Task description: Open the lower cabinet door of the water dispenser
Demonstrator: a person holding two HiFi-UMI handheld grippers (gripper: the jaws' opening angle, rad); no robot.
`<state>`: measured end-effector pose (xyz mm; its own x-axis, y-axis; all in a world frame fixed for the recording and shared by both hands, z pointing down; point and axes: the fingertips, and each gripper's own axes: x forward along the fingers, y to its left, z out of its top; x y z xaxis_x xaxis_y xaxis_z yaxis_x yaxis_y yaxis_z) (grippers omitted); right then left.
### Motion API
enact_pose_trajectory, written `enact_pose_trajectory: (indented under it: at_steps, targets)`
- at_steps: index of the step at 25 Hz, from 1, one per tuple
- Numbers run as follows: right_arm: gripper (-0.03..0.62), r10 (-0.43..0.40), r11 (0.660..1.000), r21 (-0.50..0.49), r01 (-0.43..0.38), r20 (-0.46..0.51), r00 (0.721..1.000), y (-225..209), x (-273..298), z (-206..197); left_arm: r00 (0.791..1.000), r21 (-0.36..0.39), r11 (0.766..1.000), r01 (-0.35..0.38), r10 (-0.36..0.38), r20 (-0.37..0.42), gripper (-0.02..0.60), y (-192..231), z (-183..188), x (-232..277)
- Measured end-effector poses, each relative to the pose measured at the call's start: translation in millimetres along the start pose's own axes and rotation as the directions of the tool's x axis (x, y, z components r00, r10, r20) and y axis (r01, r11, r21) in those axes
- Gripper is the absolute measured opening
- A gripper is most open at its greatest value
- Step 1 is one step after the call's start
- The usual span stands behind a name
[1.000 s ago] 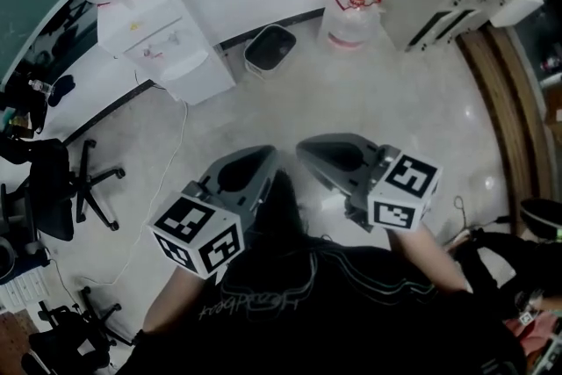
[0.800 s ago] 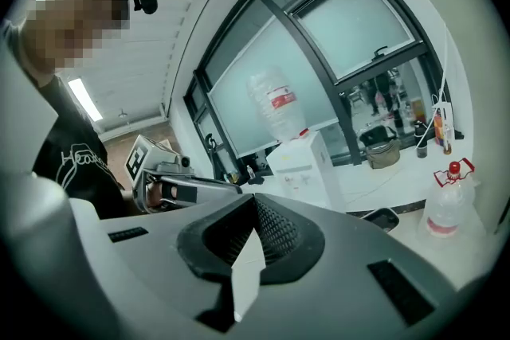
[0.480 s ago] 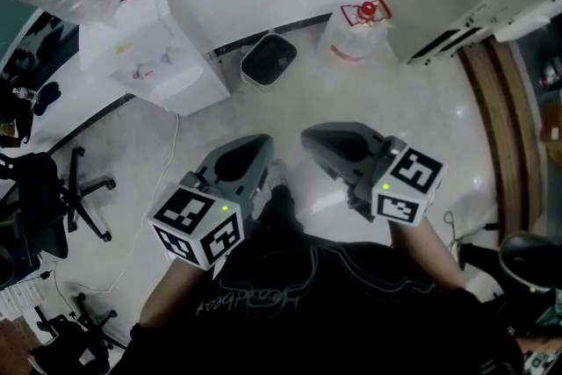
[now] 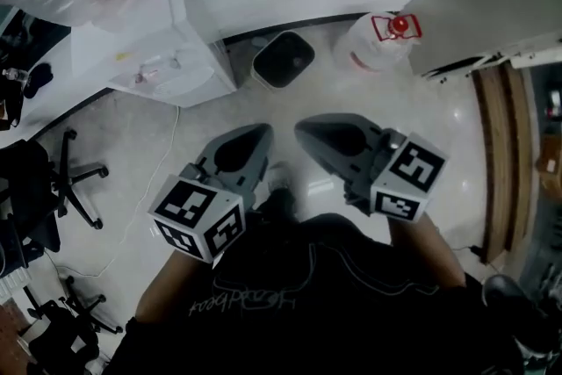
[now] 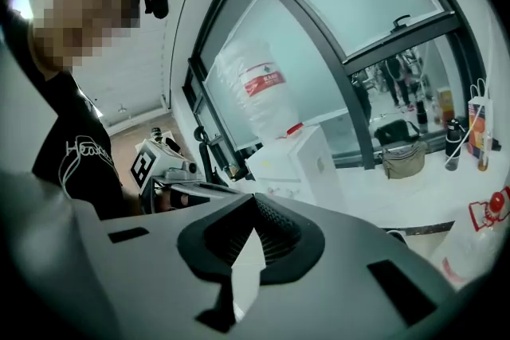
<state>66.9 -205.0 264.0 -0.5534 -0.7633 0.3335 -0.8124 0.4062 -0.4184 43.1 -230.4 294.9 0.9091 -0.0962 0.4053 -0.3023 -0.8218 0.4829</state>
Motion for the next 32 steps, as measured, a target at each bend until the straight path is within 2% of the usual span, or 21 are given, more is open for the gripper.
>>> enact_pose_trajectory:
  at_steps: [5, 11, 15, 19, 23, 28, 32]
  targets:
    - [0.014, 0.015, 1.000, 0.019, -0.014, -0.058, 0.998, -21.7, 41.0, -15.8, 0.998, -0.074, 0.995, -0.065, 0.065, 0.004, 0.000, 50.4, -21.7, 13.0]
    - [0.014, 0.072, 0.996, 0.069, -0.063, -0.137, 0.988, -43.2, 84.2, -69.2, 0.987, -0.166, 0.973, -0.160, 0.163, 0.007, 0.000, 100.5, -73.2, 21.2]
    - [0.014, 0.095, 0.995, 0.030, -0.091, -0.176, 0.980, -68.5, 115.5, -108.7, 0.972, -0.191, 0.954, -0.231, 0.236, 0.006, 0.002, 137.0, -104.9, 35.7]
    - [0.014, 0.119, 0.993, 0.018, -0.118, -0.216, 0.969, -98.8, 145.7, -152.7, 0.948, -0.215, 0.926, -0.311, 0.318, -0.002, 0.002, 175.0, -137.7, 51.9]
    - [0.014, 0.139, 0.989, -0.011, -0.146, -0.257, 0.956, -131.9, 172.0, -194.2, 0.912, -0.238, 0.885, -0.400, 0.410, -0.008, 0.002, 207.2, -170.4, 68.3]
    - [0.014, 0.172, 0.983, -0.025, -0.184, -0.258, 0.951, -161.9, 190.2, -220.0, 0.884, -0.229, 0.860, -0.456, 0.467, -0.007, 0.002, 228.7, -198.4, 92.6]
    - [0.013, 0.184, 0.981, -0.008, -0.193, -0.264, 0.947, -186.7, 198.0, -236.8, 0.857, -0.260, 0.825, -0.501, 0.515, -0.019, 0.003, 250.2, -216.9, 113.0]
